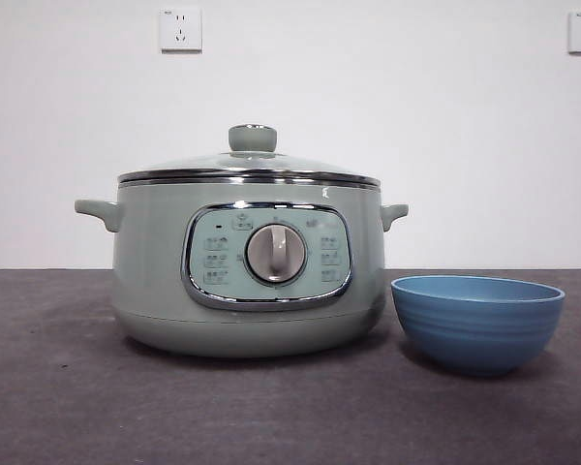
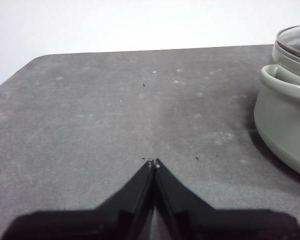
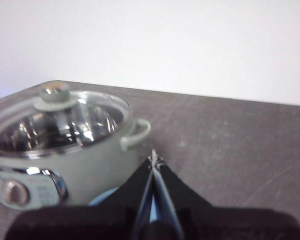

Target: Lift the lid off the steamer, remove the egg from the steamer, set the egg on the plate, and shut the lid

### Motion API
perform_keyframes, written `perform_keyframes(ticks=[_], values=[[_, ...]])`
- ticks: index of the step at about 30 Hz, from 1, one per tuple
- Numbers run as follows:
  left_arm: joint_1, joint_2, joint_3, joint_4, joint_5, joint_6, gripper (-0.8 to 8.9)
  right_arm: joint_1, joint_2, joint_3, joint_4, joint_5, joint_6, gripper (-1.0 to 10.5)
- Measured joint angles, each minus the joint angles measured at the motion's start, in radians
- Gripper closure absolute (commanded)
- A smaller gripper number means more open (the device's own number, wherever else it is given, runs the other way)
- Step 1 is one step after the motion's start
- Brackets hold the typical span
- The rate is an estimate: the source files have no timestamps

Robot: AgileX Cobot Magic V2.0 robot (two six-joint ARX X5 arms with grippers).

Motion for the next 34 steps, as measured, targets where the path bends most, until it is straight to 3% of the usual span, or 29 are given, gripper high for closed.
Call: perform_keyframes(ticks=[10, 34], values=[[0.0, 0.0, 0.0, 0.0, 0.0, 0.0, 8.17, -0.003, -0.117, -0.244, 0.065, 0.127, 0.092, 9.5], [0.0, 0.0, 0.0, 0.0, 0.0, 0.0, 8.17, -0.003, -0.129, -0.246, 0.028, 0.135, 0.102, 9.5]])
